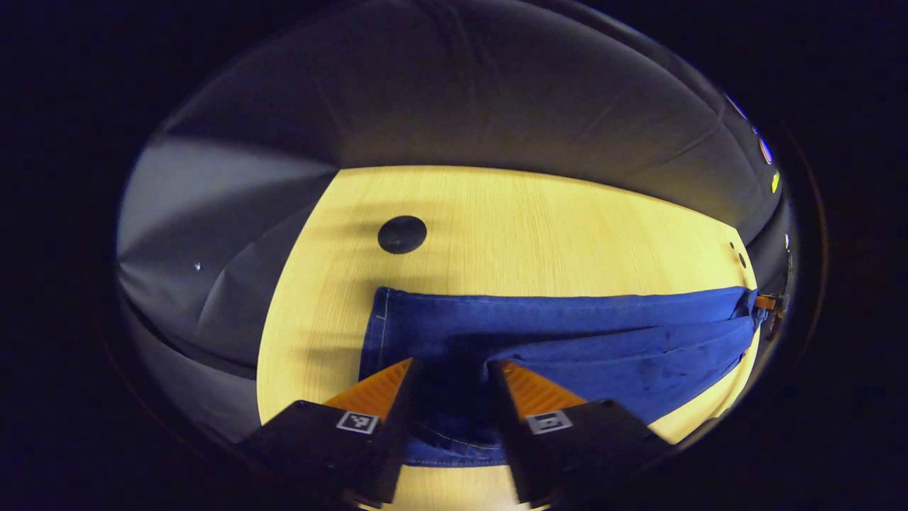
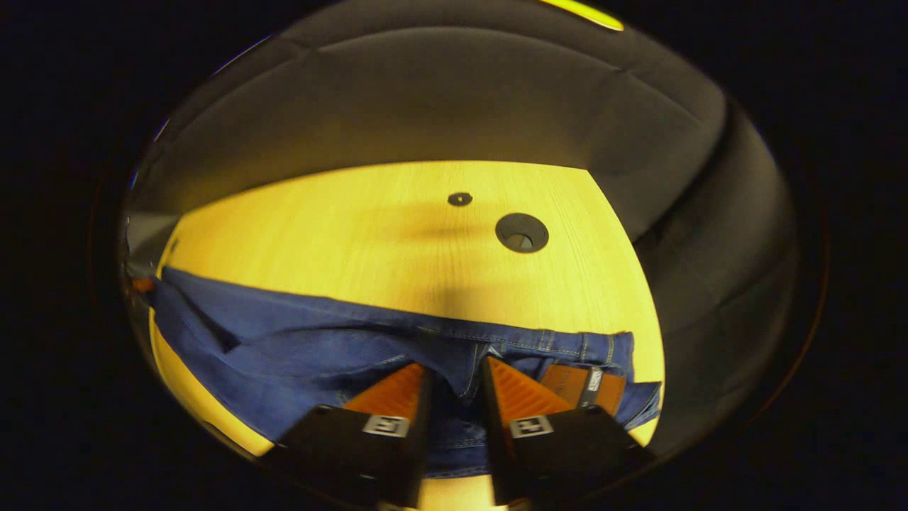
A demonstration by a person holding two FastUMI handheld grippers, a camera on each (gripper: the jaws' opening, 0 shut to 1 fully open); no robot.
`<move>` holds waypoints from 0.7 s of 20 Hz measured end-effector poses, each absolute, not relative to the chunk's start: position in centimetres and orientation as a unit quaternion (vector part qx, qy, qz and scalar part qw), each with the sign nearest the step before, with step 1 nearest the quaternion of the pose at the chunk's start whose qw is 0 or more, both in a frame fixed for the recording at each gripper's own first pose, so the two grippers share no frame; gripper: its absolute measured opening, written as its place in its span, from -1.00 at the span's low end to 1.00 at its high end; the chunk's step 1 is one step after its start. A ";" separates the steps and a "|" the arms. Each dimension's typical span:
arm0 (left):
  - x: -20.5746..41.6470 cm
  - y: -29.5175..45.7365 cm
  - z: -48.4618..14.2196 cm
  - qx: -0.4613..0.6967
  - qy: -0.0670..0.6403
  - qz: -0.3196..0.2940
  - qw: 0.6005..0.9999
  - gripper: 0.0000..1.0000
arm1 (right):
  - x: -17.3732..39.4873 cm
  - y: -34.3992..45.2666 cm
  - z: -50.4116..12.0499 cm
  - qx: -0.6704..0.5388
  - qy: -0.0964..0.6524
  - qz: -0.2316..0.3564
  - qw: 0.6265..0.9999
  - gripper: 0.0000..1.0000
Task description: Grasp the waist and the cuffs of the jeans and fold them to make the two legs overlap; first hold the waist and fold one-third of the jeans toward the cuffs, then hold the cuffs and fold the remaining one-third in the same direction to finish folding.
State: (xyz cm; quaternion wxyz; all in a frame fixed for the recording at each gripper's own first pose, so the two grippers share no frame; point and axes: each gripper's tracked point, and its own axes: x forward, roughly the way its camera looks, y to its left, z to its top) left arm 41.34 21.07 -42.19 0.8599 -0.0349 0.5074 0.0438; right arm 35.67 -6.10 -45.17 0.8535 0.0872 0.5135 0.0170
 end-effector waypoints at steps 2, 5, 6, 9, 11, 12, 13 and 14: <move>42.3 21.9 -39.8 -0.027 0.467 0.068 0.881 0.86 | 37.2 -6.6 -42.4 0.134 0.490 -0.002 0.862 0.75; 41.7 20.9 -33.5 -0.001 0.390 0.058 0.919 0.97 | 38.8 -8.9 -38.5 0.191 0.444 -0.042 0.874 0.94; 41.4 20.4 -31.2 0.012 0.359 0.046 0.932 0.95 | 38.7 -10.2 -37.0 0.197 0.430 -0.058 0.879 1.00; 39.6 17.2 -24.7 0.013 0.288 -0.015 0.958 0.95 | 36.0 -14.5 -33.2 0.192 0.419 -0.128 0.878 0.95; 38.0 15.5 -22.1 0.011 0.262 -0.046 0.964 0.96 | 32.6 -16.2 -32.6 0.217 0.425 -0.165 0.863 0.95; 36.9 14.6 -21.0 0.009 0.250 -0.058 0.967 0.95 | 31.0 -16.9 -33.1 0.227 0.439 -0.180 0.850 0.95; 36.0 13.7 -19.9 0.005 0.237 -0.068 0.969 0.95 | 29.6 -17.5 -33.7 0.234 0.448 -0.197 0.840 0.94; 34.8 12.4 -19.2 0.000 0.229 -0.087 0.969 0.95 | 28.9 -18.0 -34.4 0.238 0.450 -0.212 0.834 0.95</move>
